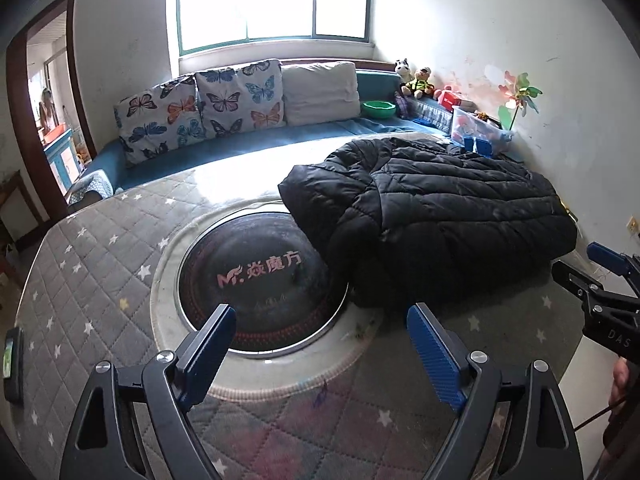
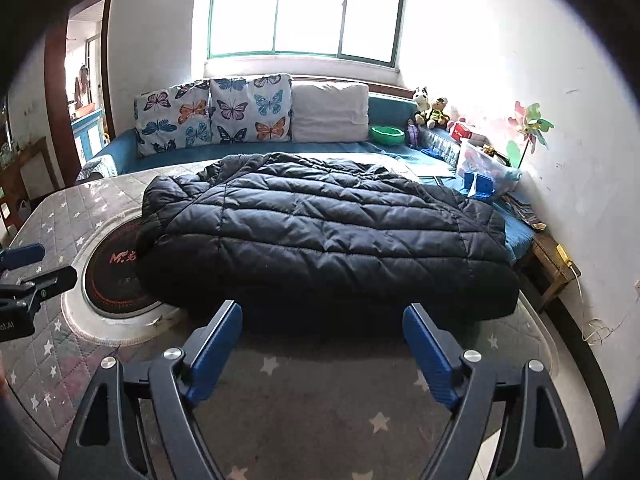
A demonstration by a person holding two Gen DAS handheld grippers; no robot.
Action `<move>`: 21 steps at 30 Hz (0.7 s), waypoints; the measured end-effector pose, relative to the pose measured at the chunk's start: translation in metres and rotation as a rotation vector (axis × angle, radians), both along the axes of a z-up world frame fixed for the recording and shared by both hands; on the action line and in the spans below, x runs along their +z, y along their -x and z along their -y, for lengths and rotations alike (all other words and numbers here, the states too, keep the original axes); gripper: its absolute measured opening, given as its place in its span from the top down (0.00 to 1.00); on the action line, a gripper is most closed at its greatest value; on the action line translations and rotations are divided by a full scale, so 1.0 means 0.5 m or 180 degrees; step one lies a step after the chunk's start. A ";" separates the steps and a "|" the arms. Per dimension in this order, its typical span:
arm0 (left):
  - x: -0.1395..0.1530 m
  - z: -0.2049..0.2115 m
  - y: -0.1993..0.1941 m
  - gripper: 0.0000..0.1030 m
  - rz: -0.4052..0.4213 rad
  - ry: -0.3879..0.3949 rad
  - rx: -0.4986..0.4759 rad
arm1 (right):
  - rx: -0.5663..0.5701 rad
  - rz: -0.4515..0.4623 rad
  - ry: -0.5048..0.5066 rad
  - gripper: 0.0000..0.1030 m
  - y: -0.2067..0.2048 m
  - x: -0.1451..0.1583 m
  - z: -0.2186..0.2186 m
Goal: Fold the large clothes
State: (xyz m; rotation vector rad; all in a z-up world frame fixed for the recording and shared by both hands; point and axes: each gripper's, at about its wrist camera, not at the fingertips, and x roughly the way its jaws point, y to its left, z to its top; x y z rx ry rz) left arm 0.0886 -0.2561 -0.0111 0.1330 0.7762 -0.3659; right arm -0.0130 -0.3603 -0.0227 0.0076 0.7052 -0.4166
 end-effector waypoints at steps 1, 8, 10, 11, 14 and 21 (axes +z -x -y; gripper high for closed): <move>-0.001 -0.001 0.005 0.09 -0.0005 0.0006 0.0003 | -0.0009 0.0012 -0.0011 0.12 0.004 -0.001 -0.002; -0.008 0.011 0.029 0.09 -0.0048 -0.0002 -0.0004 | -0.0019 0.0022 -0.0012 0.12 0.026 -0.010 -0.015; -0.011 0.021 0.036 0.09 -0.0036 -0.0043 -0.0023 | -0.0020 0.0038 -0.0024 0.12 0.032 -0.010 -0.015; -0.013 0.027 0.041 0.09 -0.0033 -0.0069 -0.0036 | -0.0026 0.0047 -0.0026 0.12 0.034 -0.010 -0.016; -0.016 0.038 0.044 0.09 -0.0035 -0.0105 -0.0066 | -0.0044 0.0077 -0.0037 0.12 0.041 -0.010 -0.016; -0.019 0.048 0.050 0.09 -0.0008 -0.0176 -0.0099 | -0.0091 0.0108 -0.0078 0.12 0.052 -0.009 -0.007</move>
